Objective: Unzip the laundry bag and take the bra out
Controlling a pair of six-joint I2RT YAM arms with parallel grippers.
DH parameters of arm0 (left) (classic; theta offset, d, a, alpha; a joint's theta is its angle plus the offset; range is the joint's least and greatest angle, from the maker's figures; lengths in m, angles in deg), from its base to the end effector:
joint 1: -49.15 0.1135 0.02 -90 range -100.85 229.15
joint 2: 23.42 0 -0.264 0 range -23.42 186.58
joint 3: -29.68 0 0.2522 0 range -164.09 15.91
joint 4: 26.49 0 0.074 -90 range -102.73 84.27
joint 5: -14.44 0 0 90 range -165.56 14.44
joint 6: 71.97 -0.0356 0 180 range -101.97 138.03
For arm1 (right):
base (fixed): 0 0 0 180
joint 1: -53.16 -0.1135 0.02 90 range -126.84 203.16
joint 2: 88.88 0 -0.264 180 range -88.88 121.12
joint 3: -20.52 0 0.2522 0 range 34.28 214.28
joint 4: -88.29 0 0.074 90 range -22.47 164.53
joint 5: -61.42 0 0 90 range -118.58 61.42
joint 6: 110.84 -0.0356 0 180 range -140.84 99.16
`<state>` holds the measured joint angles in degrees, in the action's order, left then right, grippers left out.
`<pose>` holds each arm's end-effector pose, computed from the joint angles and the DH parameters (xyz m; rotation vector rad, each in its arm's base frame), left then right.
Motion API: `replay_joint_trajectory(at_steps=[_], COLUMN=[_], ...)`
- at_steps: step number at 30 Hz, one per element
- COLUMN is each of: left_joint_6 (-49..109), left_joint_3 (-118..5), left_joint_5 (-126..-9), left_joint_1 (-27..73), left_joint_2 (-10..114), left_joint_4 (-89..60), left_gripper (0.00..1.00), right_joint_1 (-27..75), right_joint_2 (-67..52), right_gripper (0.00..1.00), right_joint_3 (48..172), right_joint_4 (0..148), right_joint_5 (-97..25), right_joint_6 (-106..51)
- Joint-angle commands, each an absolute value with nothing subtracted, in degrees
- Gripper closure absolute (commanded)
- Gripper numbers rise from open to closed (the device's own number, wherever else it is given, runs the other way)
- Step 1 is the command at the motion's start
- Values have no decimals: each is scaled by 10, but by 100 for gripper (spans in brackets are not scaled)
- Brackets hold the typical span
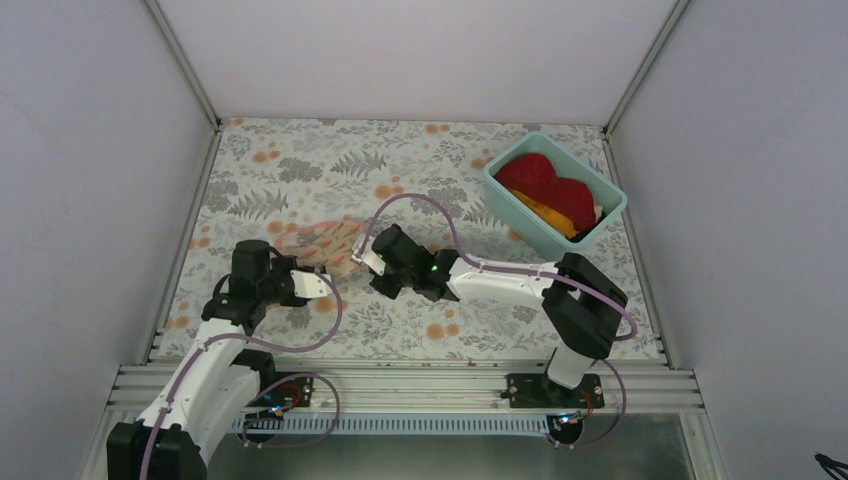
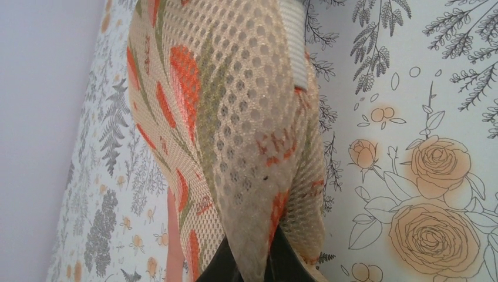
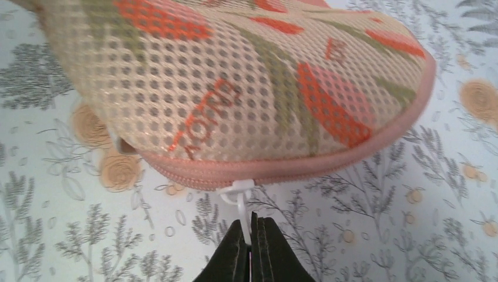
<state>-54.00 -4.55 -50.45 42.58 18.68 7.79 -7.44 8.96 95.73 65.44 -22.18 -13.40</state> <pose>0.1500 -0.0325 0.1847 1.5727 1.5759 0.1164 0.1829 0.3165 0.2000 -1.2867 2.0035 0.3170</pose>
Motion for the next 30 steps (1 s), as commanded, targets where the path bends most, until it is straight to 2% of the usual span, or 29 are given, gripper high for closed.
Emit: replay_joint_trajectory(at_steps=[1,4,12,19,25,30], left_joint_6=[-571,-575,-570,-570,-602,-642], left_joint_3=[-54,-52,-50,-50,-45,-44], left_joint_5=[-485,-488,-487,-487,-497,-496], left_joint_1=[425,425,426,425,425,426], left_joint_2=[186,186,185,184,181,176], left_joint_4=[85,84,84,85,89,93], left_gripper=[98,98,98,98,98,98], right_joint_1=[-77,-87,-87,-86,-76,-19], right_joint_2=[86,86,99,96,79,73], right_gripper=[96,96,82,95,96,96], right_joint_3=[954,955,965,963,952,930], right_joint_4=[666,676,683,683,675,661], right_joint_5=[-287,-296,-287,-284,-265,-261], right_joint_6=[-118,-113,-121,-126,-128,-147])
